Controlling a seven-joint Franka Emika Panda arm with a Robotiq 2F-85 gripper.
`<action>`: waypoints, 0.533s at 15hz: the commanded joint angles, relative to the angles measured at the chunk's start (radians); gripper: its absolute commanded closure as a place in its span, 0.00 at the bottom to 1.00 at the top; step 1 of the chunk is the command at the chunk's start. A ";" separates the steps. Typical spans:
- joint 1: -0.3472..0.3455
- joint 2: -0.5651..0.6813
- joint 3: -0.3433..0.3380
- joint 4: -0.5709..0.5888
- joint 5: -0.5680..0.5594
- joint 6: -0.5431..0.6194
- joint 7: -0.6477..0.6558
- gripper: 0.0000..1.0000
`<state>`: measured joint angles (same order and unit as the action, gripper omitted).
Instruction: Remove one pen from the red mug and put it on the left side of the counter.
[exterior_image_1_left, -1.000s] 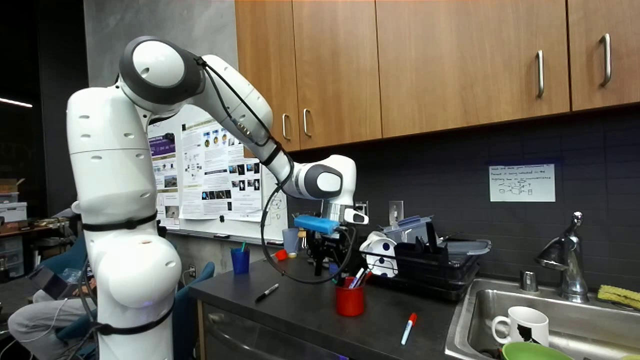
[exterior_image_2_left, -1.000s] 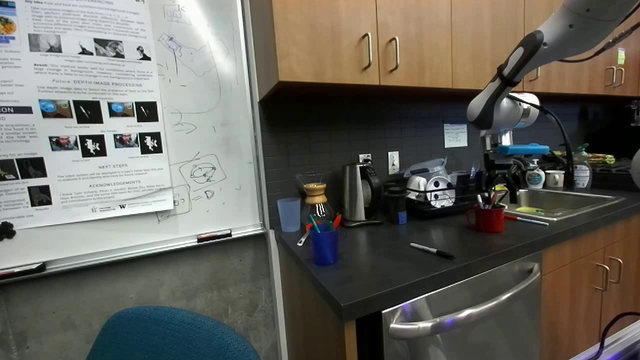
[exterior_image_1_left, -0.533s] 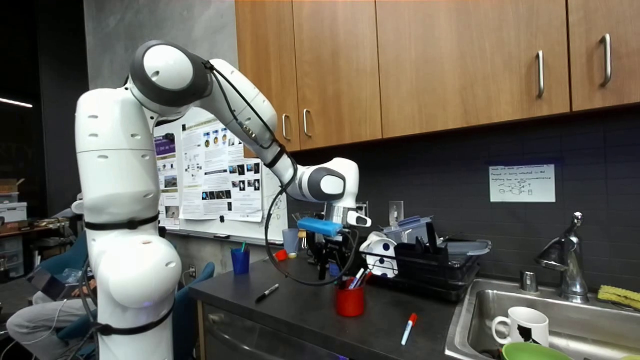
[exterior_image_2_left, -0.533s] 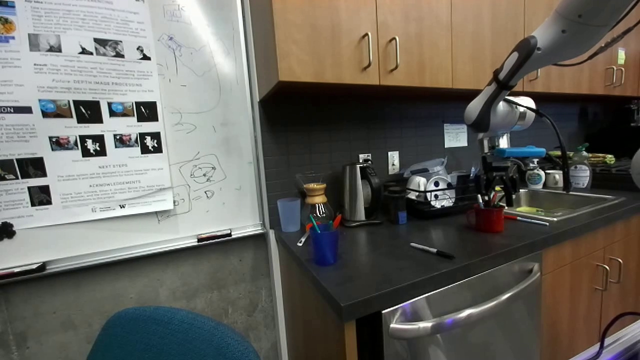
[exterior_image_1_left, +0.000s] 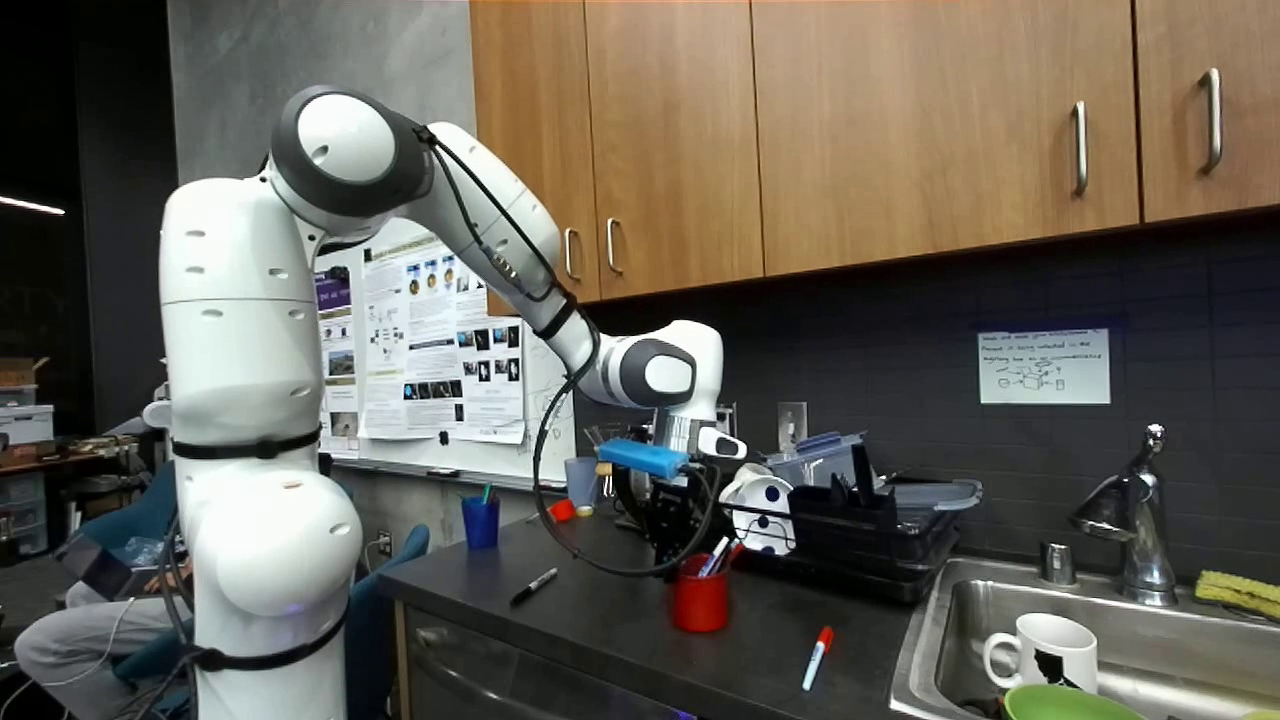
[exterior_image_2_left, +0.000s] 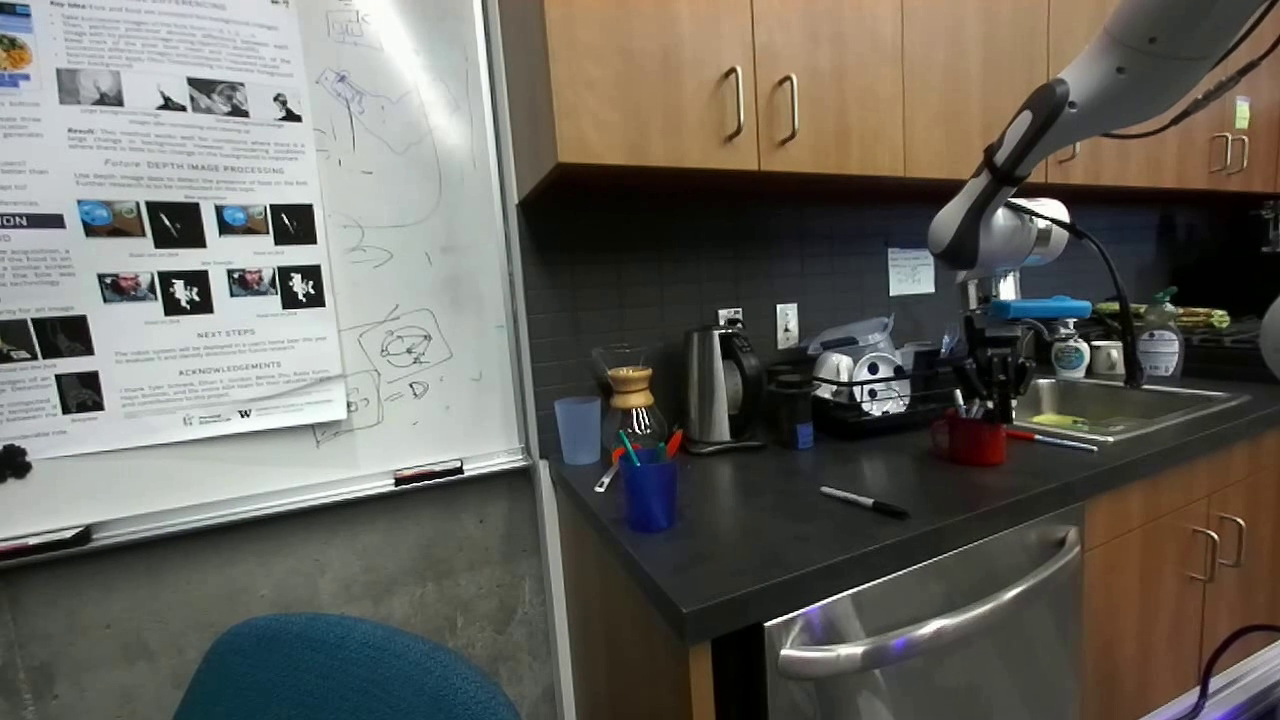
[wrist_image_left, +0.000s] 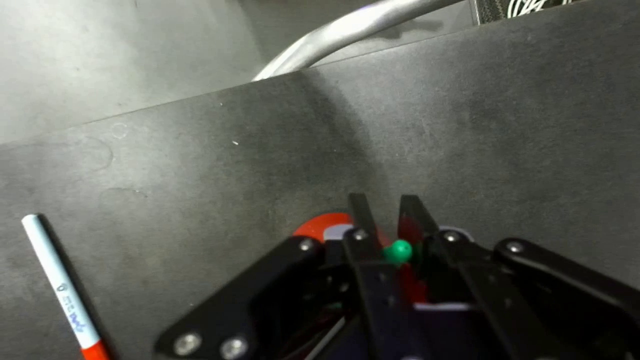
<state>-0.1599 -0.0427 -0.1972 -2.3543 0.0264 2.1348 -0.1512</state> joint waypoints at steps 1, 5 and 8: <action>-0.008 0.013 0.001 0.017 0.022 -0.004 -0.026 1.00; -0.009 0.006 0.001 0.019 0.017 -0.010 -0.028 0.97; -0.012 -0.008 0.000 0.024 0.013 -0.024 -0.032 0.97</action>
<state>-0.1624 -0.0410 -0.1972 -2.3468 0.0265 2.1335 -0.1529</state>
